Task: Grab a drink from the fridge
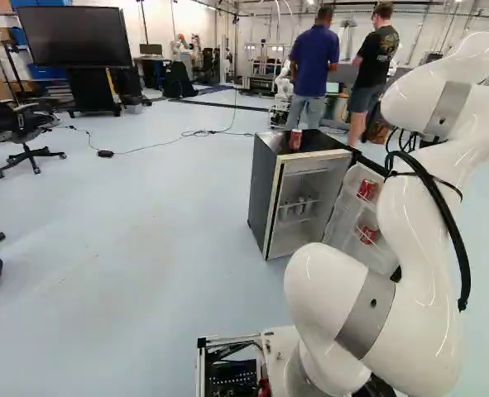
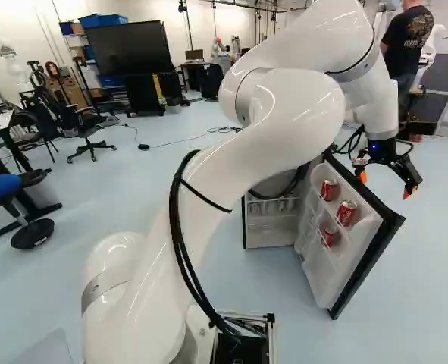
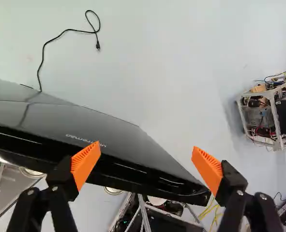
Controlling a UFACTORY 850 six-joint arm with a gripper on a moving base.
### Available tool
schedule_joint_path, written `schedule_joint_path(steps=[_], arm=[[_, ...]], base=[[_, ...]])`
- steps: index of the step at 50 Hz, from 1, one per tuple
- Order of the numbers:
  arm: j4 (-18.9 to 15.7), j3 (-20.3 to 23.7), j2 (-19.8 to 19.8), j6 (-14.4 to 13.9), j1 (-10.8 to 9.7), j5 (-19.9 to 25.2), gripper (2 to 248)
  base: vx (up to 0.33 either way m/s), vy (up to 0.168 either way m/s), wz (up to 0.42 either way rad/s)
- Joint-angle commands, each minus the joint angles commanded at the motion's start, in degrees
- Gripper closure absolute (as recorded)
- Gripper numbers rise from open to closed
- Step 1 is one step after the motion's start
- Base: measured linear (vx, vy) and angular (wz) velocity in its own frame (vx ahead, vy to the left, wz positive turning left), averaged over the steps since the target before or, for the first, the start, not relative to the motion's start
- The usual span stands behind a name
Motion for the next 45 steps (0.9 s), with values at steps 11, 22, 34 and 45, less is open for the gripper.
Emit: schedule_joint_path(steps=[11,22,34,45], arm=[[0.0,2.4,1.5,0.0,0.8,0.0,3],[0.0,4.7,3.0,0.0,1.5,0.0,3],[0.0,7.2,4.6,0.0,2.4,0.0,3],[0.0,9.6,6.1,0.0,3.3,0.0,3]], base=[[0.000,0.000,0.000],[0.000,0.000,0.000],[0.000,0.000,0.000],[0.000,0.000,0.000]])
